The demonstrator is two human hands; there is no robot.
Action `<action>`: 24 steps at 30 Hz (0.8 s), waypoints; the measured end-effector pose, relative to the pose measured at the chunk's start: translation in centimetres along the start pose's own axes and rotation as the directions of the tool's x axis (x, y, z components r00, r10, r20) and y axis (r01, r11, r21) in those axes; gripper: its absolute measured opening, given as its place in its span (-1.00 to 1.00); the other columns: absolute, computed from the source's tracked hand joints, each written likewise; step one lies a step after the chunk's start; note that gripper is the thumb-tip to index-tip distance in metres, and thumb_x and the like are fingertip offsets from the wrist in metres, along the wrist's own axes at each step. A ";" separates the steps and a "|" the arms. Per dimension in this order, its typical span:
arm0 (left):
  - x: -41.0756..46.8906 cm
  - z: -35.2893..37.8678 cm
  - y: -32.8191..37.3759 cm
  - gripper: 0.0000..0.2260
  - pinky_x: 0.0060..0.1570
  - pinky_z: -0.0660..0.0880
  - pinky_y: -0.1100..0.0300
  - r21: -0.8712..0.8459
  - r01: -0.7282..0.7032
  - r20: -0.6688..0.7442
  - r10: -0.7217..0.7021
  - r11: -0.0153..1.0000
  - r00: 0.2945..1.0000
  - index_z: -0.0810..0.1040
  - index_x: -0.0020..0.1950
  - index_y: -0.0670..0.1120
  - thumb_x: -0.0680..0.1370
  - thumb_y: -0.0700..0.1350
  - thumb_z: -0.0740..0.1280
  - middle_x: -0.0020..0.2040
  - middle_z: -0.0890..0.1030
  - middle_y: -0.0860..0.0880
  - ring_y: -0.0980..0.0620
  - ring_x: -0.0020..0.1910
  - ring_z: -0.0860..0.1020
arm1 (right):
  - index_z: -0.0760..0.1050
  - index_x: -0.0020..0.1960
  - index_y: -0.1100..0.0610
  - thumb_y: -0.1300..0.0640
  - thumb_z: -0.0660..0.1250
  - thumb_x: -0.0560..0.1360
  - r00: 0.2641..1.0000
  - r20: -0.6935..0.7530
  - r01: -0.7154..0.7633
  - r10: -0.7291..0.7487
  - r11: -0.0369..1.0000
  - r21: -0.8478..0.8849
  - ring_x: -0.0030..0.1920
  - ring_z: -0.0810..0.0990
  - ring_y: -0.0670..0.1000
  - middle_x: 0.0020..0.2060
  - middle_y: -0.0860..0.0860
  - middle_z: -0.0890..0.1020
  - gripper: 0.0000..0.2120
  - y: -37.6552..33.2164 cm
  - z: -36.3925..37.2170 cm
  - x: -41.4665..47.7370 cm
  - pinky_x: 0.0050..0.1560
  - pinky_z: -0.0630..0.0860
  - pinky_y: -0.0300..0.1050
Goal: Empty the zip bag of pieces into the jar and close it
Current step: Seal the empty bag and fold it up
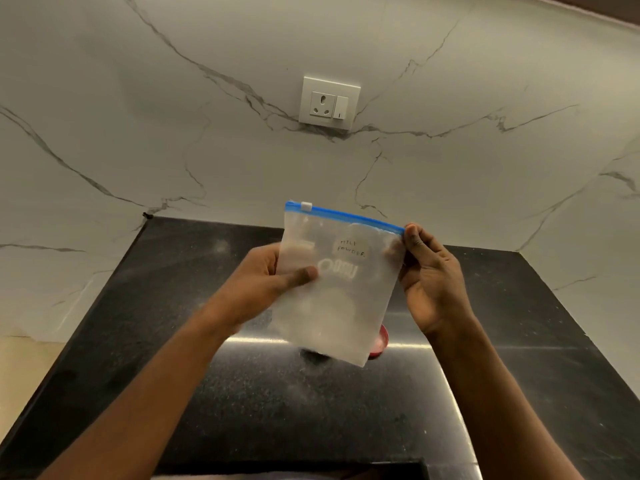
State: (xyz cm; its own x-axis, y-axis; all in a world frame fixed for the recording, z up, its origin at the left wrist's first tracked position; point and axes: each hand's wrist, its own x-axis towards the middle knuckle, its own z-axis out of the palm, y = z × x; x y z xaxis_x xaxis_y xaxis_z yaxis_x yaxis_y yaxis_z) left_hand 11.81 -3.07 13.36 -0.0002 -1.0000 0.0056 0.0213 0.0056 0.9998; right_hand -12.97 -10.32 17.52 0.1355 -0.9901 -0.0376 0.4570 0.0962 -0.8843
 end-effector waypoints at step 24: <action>-0.6 -2.0 -2.7 -0.61 0.01 0.66 0.02 -0.322 0.234 0.052 -0.229 0.918 0.972 0.64 0.32 0.02 0.54 -0.22 0.28 0.24 0.73 -0.10 -0.03 0.15 0.73 | 0.54 0.16 0.20 0.28 0.16 0.70 0.865 -0.143 -0.434 0.481 0.860 0.268 -0.25 0.79 0.05 -0.07 0.27 0.76 -0.81 5.2 -2.0 -1.6 -0.39 0.67 -0.17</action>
State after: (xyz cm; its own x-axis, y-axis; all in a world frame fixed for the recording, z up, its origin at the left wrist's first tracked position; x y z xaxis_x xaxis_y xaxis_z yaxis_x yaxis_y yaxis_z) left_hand 13.70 -2.49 10.62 -0.0571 -0.9733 -0.2226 0.3412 -0.2285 0.9118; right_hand -12.57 -8.39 12.02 0.2110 -0.8250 -0.5243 0.5698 0.5396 -0.6198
